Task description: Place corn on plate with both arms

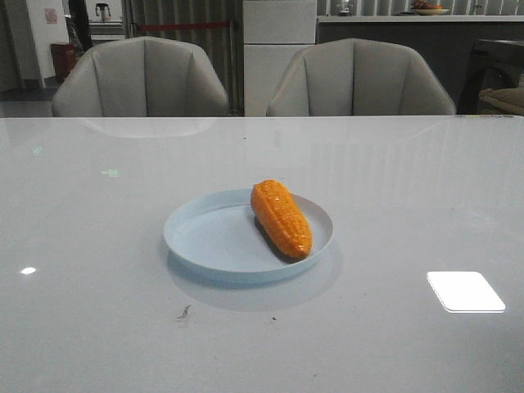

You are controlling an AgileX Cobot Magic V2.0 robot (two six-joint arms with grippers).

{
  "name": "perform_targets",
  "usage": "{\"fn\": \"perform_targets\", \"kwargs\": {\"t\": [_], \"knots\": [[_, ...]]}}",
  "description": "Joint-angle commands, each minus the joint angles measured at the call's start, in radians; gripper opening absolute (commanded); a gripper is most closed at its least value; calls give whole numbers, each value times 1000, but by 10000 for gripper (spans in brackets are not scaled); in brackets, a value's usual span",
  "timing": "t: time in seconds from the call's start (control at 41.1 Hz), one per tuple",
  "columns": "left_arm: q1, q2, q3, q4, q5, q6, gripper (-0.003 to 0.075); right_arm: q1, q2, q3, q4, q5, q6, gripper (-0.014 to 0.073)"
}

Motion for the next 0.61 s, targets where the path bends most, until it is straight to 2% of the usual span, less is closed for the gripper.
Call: {"fn": "perform_targets", "kwargs": {"t": [0.0, 0.146, 0.292, 0.389, 0.584], "knots": [[0, -17, 13, -50, -101, 0, 89, -9, 2, -28, 5, -62, -8, 573], [0, -17, 82, -128, -124, 124, 89, -9, 2, -28, 5, -62, -8, 573], [0, -17, 150, -138, -208, 127, 89, -9, 2, -28, 5, -62, -8, 573], [0, -17, 147, -140, -161, 127, 89, -9, 2, -28, 5, -62, -8, 573], [0, -17, 147, -140, -159, 127, 89, -9, 2, -28, 5, -62, -8, 573]]}}
